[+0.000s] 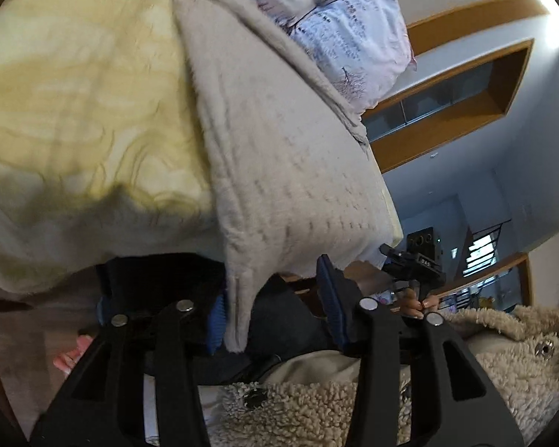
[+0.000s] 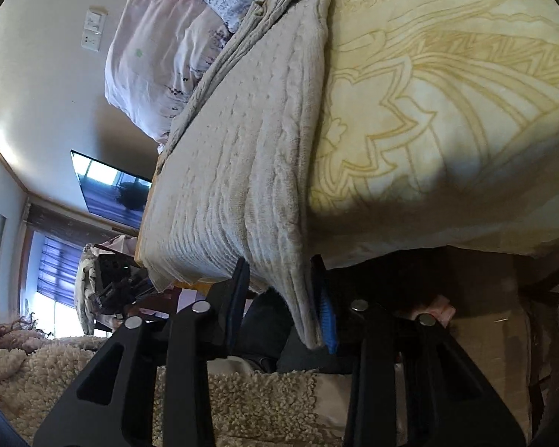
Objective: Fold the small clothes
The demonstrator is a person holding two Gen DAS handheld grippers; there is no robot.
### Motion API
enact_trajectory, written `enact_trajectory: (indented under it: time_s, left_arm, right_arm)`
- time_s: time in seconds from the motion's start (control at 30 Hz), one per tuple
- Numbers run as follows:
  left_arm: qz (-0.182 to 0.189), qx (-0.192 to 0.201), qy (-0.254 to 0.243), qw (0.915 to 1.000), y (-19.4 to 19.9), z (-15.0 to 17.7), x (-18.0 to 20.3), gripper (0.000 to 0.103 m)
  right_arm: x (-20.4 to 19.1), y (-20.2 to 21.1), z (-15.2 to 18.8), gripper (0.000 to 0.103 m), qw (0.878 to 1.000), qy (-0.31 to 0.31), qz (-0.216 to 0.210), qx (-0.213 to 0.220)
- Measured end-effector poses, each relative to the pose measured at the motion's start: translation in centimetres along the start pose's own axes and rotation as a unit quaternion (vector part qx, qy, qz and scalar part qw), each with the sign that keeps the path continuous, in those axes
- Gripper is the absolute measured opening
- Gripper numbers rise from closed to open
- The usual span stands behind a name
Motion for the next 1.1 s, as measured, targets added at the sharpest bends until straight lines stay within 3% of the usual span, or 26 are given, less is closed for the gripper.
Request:
enact_trajectory:
  time_s: [0.07,0.1,0.2,0.4,0.6,0.77,0.87,1.1]
  left_arm:
    - [0.0,-0.009,0.001,1.0,-0.7,0.1,-0.1,0.034]
    - [0.001,-0.014,-0.002,0.9999,-0.8,0.4,0.0,0.026]
    - [0.009,-0.028,-0.016,0.9995,-1.0,0.9,0.7,0.009]
    - [0.043,0.006,-0.061,0.9972,1.0,-0.4,3.1,0.007]
    - [0.047,0.079,-0.088,0.9918,4.1,-4.9,4.8,0.006]
    - [0.006,0.129,-0.098,0.9867,5.7,-10.1,5.5,0.006]
    - [-0.022,0.155,-0.074,0.9849,5.8,-13.9,5.2,0.006]
    - [-0.066,0.185,-0.046,0.9794,4.5,-21.7,4.4,0.006]
  right_arm:
    - [-0.5,0.0,0.2,0.023,1.0,0.011,-0.006,-0.001]
    - [-0.8,-0.1,0.3,0.012,1.0,0.018,-0.007,-0.002]
    - [-2.1,0.1,0.2,0.009,0.999,0.049,-0.017,0.001]
    - [-5.7,1.9,-1.1,0.008,0.993,0.102,-0.042,0.037]
    - [-9.0,4.9,-5.3,0.008,0.979,0.15,-0.016,0.138]
    - [-11.1,5.9,-9.7,0.008,0.959,0.18,0.05,0.212]
    - [-12.1,5.6,-12.4,0.008,0.944,0.201,0.097,0.241]
    - [-12.6,4.2,-17.8,0.008,0.929,0.208,0.129,0.277]
Point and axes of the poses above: each gripper's, at about its wrist camera, not at the fingertips, and y roughly against the way its jaws point, x to its right, z to its underside, the point moved 8 cm from there along -y, roughly the way its jaws point, and after that the axes turned 1 degree about z, right-handed, at the moved point
